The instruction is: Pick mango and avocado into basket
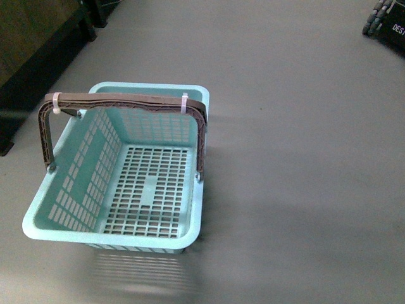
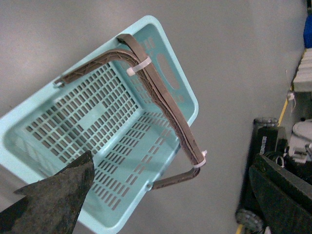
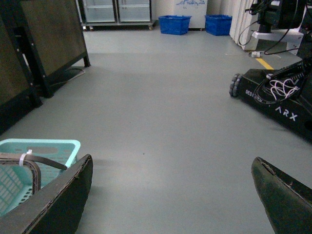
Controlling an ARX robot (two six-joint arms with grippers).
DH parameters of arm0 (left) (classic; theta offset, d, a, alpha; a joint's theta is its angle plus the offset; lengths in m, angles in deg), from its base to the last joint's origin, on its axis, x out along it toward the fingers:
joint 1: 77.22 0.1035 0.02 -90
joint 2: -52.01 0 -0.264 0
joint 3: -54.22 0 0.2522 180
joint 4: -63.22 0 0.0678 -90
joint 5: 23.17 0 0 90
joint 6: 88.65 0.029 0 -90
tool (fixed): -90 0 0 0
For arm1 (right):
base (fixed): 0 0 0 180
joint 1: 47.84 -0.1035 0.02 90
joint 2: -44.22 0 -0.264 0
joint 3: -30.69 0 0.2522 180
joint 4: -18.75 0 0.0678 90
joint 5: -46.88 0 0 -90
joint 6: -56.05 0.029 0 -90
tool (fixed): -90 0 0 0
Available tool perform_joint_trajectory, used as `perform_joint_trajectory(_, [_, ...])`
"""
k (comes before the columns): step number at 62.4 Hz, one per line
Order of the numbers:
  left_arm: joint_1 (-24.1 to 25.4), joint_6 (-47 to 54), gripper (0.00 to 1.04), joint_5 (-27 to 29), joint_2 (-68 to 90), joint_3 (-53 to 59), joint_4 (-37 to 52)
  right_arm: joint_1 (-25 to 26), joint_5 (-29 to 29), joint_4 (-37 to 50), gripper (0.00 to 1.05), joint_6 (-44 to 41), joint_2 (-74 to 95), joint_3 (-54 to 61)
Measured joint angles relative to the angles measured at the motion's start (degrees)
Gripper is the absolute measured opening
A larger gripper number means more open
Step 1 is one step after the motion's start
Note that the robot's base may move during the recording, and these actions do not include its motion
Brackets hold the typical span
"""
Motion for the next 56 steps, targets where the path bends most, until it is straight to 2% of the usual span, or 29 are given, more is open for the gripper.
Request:
perform_joint_trajectory(7, [-3.5,-8.9,0.96,4.5,11.4,-3.0,6.3,0.0,0.0,0.0,0.96,0.0,0.0,0.0])
perform_joint_trajectory(18, [-7.5,-17.5,0.96,8.7,23.0,-10.2,9.7,0.0,0.0,0.0,0.96,0.0,0.0,0.0])
perform_joint_trajectory(45, [-13.9,-22.4,0.96,11.8,42.0,-28.6,6.3,0.0,0.0,0.0,0.96,0.0,0.0,0.0])
perform_joint_trajectory(56, [-15.1,-24.6,0.96,12.9,48.3,-35.7,3.9,0.0,0.0,0.0,0.96,0.0,0.0,0.0])
